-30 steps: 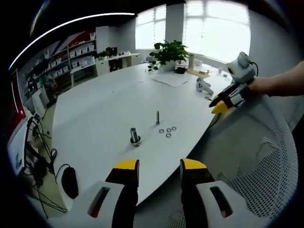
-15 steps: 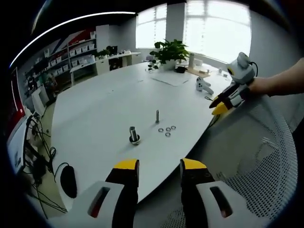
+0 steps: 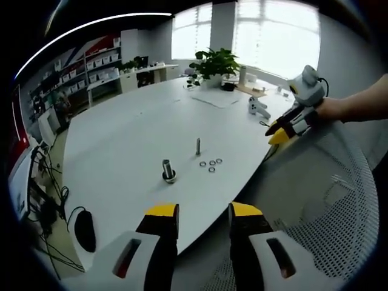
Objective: Place the washer onto the threaded stud by aligning its center hole with the stud, sliding it down to the base, and recovering from edge contact or off-axis alignment until the washer reaches the visible bottom stop.
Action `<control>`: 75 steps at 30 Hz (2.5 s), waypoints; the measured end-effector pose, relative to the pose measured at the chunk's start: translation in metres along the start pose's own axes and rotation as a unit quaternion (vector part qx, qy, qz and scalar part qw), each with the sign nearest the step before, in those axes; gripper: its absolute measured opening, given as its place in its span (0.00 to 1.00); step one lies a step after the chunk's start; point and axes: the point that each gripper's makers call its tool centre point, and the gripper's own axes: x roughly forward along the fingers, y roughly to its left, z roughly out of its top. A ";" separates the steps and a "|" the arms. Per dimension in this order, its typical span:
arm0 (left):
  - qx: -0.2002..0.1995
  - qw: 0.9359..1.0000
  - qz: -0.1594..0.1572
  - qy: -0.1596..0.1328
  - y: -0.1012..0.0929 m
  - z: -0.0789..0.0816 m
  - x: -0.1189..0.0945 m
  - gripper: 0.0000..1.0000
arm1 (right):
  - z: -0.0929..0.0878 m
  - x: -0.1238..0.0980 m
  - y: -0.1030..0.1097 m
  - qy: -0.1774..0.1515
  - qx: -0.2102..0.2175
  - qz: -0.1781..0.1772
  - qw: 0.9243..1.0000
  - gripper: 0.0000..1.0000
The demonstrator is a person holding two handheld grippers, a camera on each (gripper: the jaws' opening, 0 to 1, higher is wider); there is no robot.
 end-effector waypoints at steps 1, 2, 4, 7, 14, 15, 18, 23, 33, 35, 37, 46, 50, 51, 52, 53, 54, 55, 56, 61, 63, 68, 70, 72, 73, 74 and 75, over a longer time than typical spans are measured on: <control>0.003 1.000 0.001 -0.004 0.000 0.002 -0.001 0.31 | 0.000 0.000 -0.001 0.000 0.001 -0.001 1.000 0.30; 0.005 1.000 0.002 -0.006 -0.001 0.002 -0.001 0.32 | 0.000 0.000 -0.002 -0.001 0.001 -0.001 1.000 0.30; 0.006 1.000 0.002 -0.007 0.000 0.003 0.000 0.31 | -0.001 0.001 -0.004 0.001 0.003 -0.003 1.000 0.30; 0.004 1.000 0.003 0.000 0.001 0.001 0.001 0.32 | -0.001 0.000 -0.003 0.004 -0.001 -0.002 1.000 0.30; 0.004 1.000 0.006 0.008 0.001 -0.002 0.002 0.32 | -0.005 0.002 -0.002 0.013 -0.005 0.002 1.000 0.29; 0.005 1.000 0.006 0.010 0.001 -0.003 0.003 0.32 | -0.005 0.002 -0.002 0.014 -0.005 0.003 1.000 0.29; 0.002 1.000 0.002 0.006 0.001 0.000 0.002 0.31 | -0.002 0.002 -0.002 0.009 -0.002 0.004 1.000 0.29; 0.006 1.000 -0.003 0.015 -0.001 -0.005 0.003 0.32 | -0.002 0.001 -0.001 0.005 0.006 0.003 1.000 0.29; 0.006 1.000 -0.001 0.017 0.000 -0.005 0.004 0.32 | -0.008 0.003 -0.002 0.023 0.000 -0.001 1.000 0.29; 0.004 1.000 -0.002 0.017 0.001 -0.006 0.003 0.32 | -0.008 0.003 -0.002 0.025 0.000 0.000 1.000 0.30; -0.004 1.000 -0.003 0.021 0.002 -0.009 0.003 0.33 | -0.008 0.003 0.000 0.025 -0.001 0.001 1.000 0.30; 0.002 1.000 0.003 0.021 0.003 -0.009 0.002 0.32 | -0.008 0.004 0.000 0.027 -0.010 0.003 1.000 0.34; 0.008 1.000 0.005 0.026 0.004 -0.011 0.003 0.32 | -0.012 0.004 0.003 0.040 -0.012 0.006 0.999 0.34; 0.008 1.000 0.005 0.026 0.004 -0.011 0.002 0.32 | -0.012 0.005 0.004 0.042 -0.015 0.007 0.999 0.35; 0.007 1.000 0.004 0.025 0.004 -0.011 0.002 0.32 | -0.012 0.005 0.004 0.042 -0.017 0.007 0.999 0.35; 0.006 1.000 0.003 0.023 0.003 -0.010 0.002 0.32 | -0.011 0.004 0.004 0.041 -0.019 0.006 0.999 0.35; 0.007 1.000 0.002 0.023 0.003 -0.010 0.001 0.32 | -0.004 0.002 0.004 0.023 -0.021 0.006 0.999 0.35; 0.010 1.000 0.001 0.026 0.002 -0.011 0.002 0.32 | 0.002 0.001 0.004 0.008 -0.015 0.008 1.000 0.35; 0.012 1.000 0.001 0.027 0.003 -0.011 0.002 0.32 | 0.005 0.000 0.003 0.003 -0.007 0.007 1.000 0.35; 0.007 1.000 0.005 0.022 0.006 -0.009 0.000 0.32 | -0.002 0.005 0.000 0.037 -0.016 0.003 0.999 0.37; 0.007 1.000 0.008 0.020 0.007 -0.009 0.000 0.32 | 0.001 0.006 -0.003 0.040 -0.040 0.005 0.998 0.37; 0.011 1.000 0.005 0.025 0.005 -0.011 0.001 0.31 | 0.001 0.013 -0.014 0.065 -0.061 -0.003 0.996 0.37; 0.009 1.000 0.006 0.022 0.006 -0.010 0.001 0.31 | 0.003 0.018 -0.017 0.072 -0.074 -0.005 0.995 0.37; 0.006 1.000 0.007 0.021 0.007 -0.009 0.001 0.31 | 0.004 0.022 -0.019 0.087 -0.095 -0.008 0.992 0.37; 0.004 1.000 0.006 0.020 0.006 -0.009 0.000 0.31 | 0.008 0.026 -0.020 0.088 -0.103 -0.010 0.991 0.37; 0.004 1.000 0.006 0.020 0.007 -0.010 0.001 0.31 | 0.011 0.029 -0.019 0.086 -0.105 -0.010 0.991 0.37; 0.005 1.000 0.007 0.021 0.007 -0.010 0.001 0.31 | 0.015 0.034 -0.019 0.083 -0.102 -0.009 0.991 0.37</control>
